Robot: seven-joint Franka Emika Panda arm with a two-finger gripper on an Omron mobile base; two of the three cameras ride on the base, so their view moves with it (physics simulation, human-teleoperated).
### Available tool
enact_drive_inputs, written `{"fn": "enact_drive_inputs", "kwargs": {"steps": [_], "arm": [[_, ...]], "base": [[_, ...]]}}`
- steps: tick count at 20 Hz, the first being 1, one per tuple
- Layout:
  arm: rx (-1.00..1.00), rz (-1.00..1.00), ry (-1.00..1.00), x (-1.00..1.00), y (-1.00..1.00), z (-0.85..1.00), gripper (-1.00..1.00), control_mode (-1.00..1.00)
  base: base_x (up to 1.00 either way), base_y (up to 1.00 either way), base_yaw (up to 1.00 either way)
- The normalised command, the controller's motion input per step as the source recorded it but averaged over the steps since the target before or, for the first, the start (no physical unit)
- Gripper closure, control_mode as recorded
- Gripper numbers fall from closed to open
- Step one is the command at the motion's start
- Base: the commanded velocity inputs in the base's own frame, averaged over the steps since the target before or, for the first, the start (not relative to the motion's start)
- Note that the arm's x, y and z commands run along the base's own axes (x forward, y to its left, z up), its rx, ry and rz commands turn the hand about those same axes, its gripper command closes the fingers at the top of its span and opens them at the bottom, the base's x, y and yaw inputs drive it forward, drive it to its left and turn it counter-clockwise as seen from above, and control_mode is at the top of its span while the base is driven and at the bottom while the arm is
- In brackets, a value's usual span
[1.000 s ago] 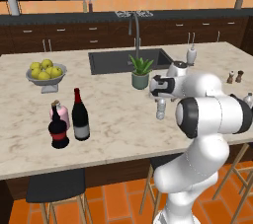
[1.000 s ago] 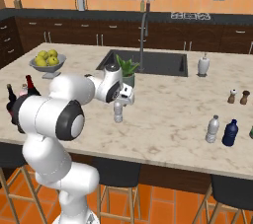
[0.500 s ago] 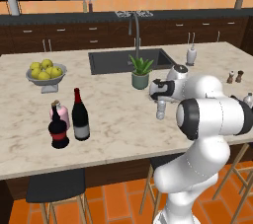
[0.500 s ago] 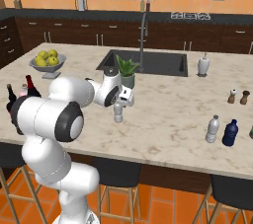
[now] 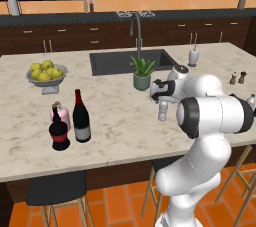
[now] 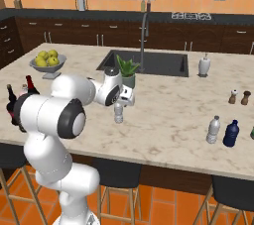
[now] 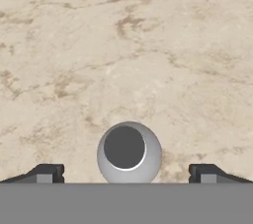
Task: Move the plastic bottles in the middle to the plastics group, and the glass bottles in the middle to the glass group.
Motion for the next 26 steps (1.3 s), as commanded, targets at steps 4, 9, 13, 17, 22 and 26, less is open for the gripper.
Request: {"fn": "enact_drive_inputs", "kwargs": {"steps": [4,9,13,17,22,26], "arm": [[0.0,0.0,0.0,0.11,0.0,0.0,-1.0,-1.0],[0.0,0.0,0.0,0.1,0.0,-0.02,-1.0,-1.0],[0.0,0.0,0.0,0.08,0.0,-0.14,-1.0,-1.0],[0.0,0.0,0.0,0.01,0.0,-0.07,-1.0,-1.0],[0.0,0.0,0.0,0.0,0.0,0.0,1.0,-1.0],[0.0,0.0,0.0,0.0,0.0,0.0,1.0,-1.0]], "base": [[0.0,0.0,0.0],[0.0,0.0,0.0],[0.0,0.0,0.0],[0.0,0.0,0.0],[0.0,0.0,0.0],[0.0,0.0,0.0]]}}
